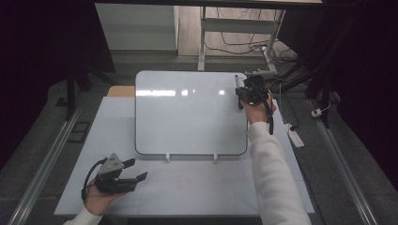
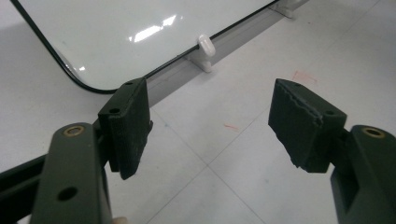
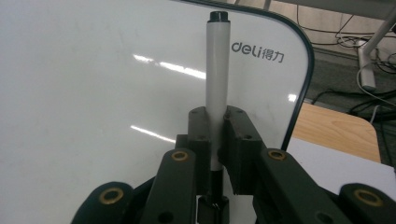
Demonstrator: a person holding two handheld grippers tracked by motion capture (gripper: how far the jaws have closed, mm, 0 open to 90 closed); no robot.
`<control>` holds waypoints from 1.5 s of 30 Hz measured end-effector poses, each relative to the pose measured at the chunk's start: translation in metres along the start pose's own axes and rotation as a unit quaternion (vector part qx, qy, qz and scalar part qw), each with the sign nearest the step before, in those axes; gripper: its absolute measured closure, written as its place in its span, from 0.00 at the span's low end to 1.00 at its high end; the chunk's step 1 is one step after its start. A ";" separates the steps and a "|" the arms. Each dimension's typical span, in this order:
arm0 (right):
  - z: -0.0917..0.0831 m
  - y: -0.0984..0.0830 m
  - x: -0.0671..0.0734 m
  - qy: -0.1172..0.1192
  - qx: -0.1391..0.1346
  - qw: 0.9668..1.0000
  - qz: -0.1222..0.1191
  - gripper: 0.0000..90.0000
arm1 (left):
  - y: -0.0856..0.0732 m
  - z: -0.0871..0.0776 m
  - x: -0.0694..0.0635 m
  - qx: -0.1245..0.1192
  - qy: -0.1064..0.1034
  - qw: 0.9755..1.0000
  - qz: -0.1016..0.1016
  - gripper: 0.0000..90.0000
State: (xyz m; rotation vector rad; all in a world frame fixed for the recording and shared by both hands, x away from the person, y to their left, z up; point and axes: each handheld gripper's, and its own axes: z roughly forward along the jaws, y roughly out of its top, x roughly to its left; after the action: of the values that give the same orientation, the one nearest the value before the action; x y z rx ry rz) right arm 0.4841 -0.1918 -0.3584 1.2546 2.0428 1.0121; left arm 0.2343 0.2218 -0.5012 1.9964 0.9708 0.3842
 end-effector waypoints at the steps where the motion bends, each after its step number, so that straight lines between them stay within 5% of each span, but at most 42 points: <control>1: 0.002 0.001 0.000 -0.004 0.001 1.000 -0.002 0.90 | 0.000 0.000 0.001 0.000 0.000 1.000 -0.001 0.33; 10: 0.009 0.001 -0.003 -0.010 0.002 1.000 -0.020 0.88 | -0.001 0.000 0.001 -0.001 0.003 1.000 -0.001 0.33; 18: 0.002 0.001 -0.001 -0.005 -0.014 0.999 -0.032 0.74 | -0.002 -0.002 0.002 -0.008 0.007 1.000 -0.004 0.34; 23: -0.028 -0.011 0.004 0.039 -0.059 0.996 -0.054 0.65 | -0.004 -0.003 0.007 -0.006 0.010 1.000 -0.012 0.34; 34: -0.091 -0.111 0.010 0.134 -0.119 0.982 -0.064 0.59 | -0.005 -0.003 0.011 -0.005 0.007 1.000 -0.027 0.32; 39: -0.103 -0.169 0.006 0.151 -0.113 0.980 -0.062 0.58 | -0.005 -0.001 0.011 -0.002 0.005 1.000 -0.028 0.31; 45: -0.106 -0.210 0.000 0.161 -0.103 0.979 -0.072 0.58 | -0.003 0.002 0.010 0.002 0.003 1.000 -0.029 0.31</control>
State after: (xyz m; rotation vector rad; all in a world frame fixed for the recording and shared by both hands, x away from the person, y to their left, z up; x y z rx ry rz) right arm 0.2992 -0.2859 -0.4683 0.8686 2.1607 1.3892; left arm 0.2401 0.2292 -0.5058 1.9674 1.0323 0.3557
